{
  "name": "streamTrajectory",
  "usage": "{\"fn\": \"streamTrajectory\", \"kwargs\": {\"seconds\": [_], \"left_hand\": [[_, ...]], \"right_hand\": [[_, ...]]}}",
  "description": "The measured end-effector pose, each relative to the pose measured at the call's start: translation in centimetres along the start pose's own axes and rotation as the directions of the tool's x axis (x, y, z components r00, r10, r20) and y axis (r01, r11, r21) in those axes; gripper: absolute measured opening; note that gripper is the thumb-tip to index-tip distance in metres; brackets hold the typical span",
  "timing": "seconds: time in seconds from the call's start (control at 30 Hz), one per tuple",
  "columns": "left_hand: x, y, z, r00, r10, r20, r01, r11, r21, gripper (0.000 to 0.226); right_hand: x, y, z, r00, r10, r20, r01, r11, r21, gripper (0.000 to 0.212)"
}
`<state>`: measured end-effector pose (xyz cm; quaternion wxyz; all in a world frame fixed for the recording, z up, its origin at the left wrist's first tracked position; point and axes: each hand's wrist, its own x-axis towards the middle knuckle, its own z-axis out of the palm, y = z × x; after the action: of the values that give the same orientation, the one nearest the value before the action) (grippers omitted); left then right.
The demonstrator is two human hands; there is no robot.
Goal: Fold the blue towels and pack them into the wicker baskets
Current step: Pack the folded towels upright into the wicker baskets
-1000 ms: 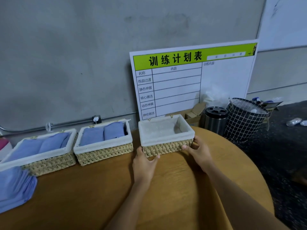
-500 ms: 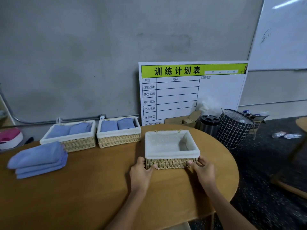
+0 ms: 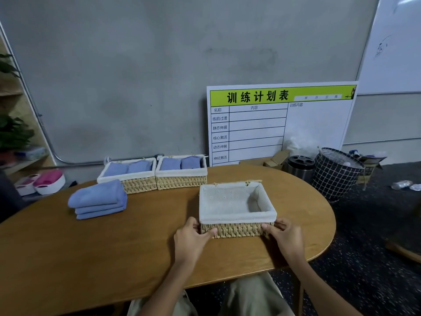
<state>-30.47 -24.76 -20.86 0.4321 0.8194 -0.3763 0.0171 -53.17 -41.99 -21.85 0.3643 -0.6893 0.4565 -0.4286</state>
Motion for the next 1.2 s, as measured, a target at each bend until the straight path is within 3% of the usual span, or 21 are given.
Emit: {"fn": "streamTrajectory", "kwargs": {"seconds": [0.33,0.77,1.0,1.13,1.2], "left_hand": [[-2.6,-1.5,-2.6,0.999,-0.015,0.035,0.016,1.0,-0.023,0.068],[-3.4,-4.1,-7.4,0.995,-0.086,-0.04,0.085,0.996,-0.032,0.069],[-3.4,-5.2,-10.1,0.989,-0.139,-0.046,0.14,0.99,0.035,0.064],[-3.0,-5.9,-12.0,0.982,-0.189,0.027,0.186,0.979,0.082,0.064],[-1.8,-6.2,-14.2,0.962,-0.19,0.197,0.174,0.98,0.096,0.065]], "right_hand": [[-2.6,-0.2,-0.5,0.996,-0.079,0.046,0.081,0.996,-0.046,0.028],[-3.7,-3.1,3.9,0.975,-0.102,0.195,0.09,0.993,0.071,0.029],[-4.3,-4.3,6.3,0.963,-0.11,0.246,0.101,0.994,0.049,0.042],[-4.8,-5.8,7.0,0.941,-0.156,0.299,0.154,0.988,0.032,0.031],[-4.1,-6.3,6.3,0.909,-0.161,0.385,0.153,0.987,0.051,0.033]]}}
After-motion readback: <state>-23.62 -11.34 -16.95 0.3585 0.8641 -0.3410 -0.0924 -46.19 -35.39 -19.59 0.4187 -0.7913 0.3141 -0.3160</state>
